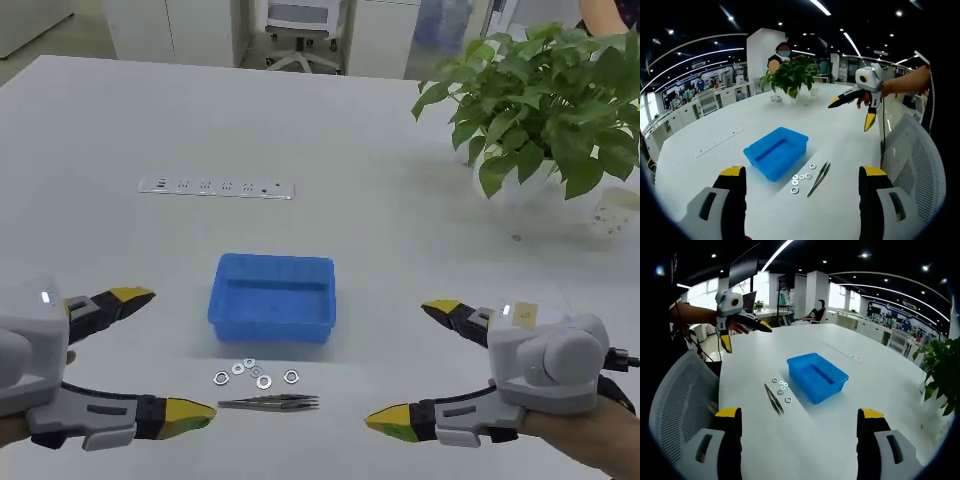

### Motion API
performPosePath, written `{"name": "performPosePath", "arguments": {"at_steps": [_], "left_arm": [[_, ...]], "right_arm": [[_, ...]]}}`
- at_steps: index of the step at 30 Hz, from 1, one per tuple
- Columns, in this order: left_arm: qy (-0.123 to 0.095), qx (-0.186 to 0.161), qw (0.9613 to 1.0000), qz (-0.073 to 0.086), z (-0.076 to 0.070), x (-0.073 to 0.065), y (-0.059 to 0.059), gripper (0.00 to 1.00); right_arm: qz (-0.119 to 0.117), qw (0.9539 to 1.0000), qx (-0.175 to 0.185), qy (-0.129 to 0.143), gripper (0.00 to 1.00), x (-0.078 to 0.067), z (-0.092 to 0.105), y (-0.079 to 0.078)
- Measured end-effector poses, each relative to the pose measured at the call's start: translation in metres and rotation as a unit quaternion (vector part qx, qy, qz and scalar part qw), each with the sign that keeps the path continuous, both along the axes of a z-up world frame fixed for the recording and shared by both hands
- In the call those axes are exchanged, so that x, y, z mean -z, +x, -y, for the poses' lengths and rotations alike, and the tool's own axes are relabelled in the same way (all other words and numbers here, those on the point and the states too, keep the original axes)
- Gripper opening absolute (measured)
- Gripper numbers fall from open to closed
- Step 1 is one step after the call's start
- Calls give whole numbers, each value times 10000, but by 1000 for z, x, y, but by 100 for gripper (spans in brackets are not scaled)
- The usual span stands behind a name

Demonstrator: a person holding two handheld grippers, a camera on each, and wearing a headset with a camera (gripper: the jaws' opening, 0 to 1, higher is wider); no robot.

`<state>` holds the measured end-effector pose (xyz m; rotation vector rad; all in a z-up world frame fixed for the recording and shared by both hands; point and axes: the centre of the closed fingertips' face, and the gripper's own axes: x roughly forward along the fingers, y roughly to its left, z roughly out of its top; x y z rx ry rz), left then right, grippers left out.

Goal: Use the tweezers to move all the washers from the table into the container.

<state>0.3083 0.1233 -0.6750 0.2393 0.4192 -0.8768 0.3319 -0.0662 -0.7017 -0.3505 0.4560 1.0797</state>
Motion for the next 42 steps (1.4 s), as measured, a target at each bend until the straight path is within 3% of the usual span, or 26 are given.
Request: {"name": "performPosePath", "arguments": {"at_steps": [42], "left_arm": [[52,43,10000,28,-1,0,2,99]], "right_arm": [[16,10000,1,-69,96,0,3,3]]}}
